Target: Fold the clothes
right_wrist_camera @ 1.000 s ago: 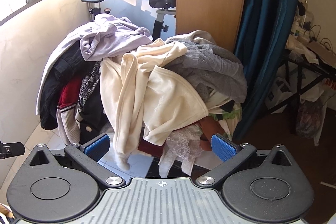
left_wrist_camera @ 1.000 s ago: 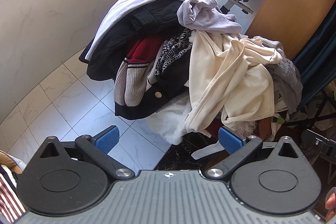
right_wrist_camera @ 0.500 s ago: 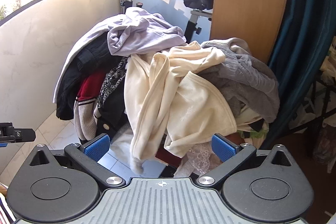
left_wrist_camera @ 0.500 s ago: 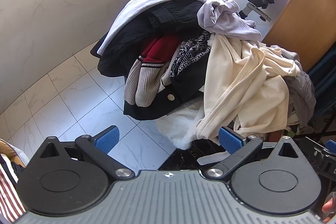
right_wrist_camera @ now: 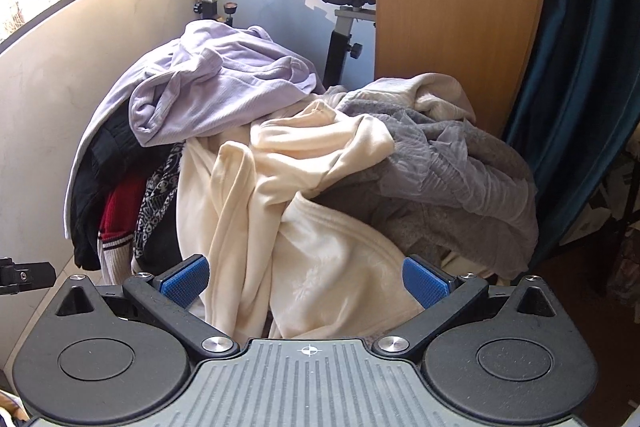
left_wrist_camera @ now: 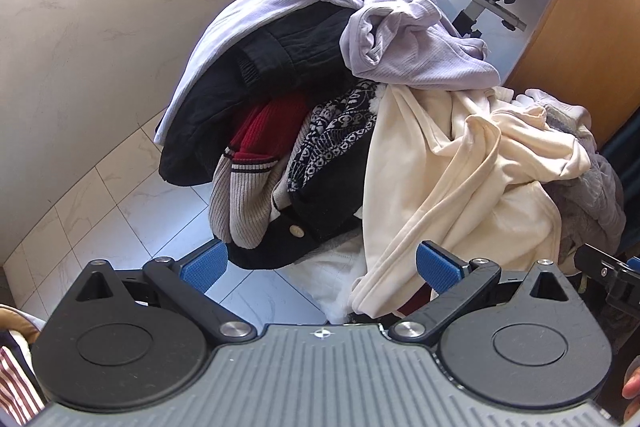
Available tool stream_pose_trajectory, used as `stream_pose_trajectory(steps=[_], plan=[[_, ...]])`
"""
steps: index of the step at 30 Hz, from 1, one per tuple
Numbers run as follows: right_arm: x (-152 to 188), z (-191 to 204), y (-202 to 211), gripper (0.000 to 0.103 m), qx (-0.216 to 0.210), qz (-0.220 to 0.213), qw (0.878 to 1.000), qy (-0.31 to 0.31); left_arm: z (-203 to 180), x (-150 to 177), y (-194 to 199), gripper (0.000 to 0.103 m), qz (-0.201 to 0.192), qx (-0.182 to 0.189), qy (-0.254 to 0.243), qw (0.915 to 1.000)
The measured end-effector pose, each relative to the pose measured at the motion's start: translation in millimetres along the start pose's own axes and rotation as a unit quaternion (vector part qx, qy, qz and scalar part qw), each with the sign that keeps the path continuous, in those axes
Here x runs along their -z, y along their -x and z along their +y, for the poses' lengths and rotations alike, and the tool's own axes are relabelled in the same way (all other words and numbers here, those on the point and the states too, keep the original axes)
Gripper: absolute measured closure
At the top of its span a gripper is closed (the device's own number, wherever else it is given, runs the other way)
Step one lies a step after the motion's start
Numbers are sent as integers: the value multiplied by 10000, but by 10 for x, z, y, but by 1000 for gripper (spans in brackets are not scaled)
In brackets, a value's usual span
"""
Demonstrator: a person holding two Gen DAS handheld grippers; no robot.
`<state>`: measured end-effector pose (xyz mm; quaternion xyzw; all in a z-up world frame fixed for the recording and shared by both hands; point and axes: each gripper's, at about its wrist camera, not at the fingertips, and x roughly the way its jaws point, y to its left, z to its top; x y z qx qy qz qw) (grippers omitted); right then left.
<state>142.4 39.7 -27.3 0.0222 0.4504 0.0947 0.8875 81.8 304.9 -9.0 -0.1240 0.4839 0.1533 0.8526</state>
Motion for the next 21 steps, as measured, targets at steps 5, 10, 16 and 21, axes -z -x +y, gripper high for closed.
stream_pose_trajectory(steps=[5,10,16,21], plan=[[-194,-106,-206,1,-187,70,9998,42,-260,-172,-136,1,63,-179,-167,9997],[-376,-181,-394,1,-366,113,9992,143,-378,-306,-234,1,136,-322,-38,9994],[-533,-305,-558,1,-507,154,9983,258,-564,-449,-367,1,229,-427,-14,9988],[-581,-484,-654,1,-466,164,9986,168,-740,-515,-475,1,279,-433,-115,9986]])
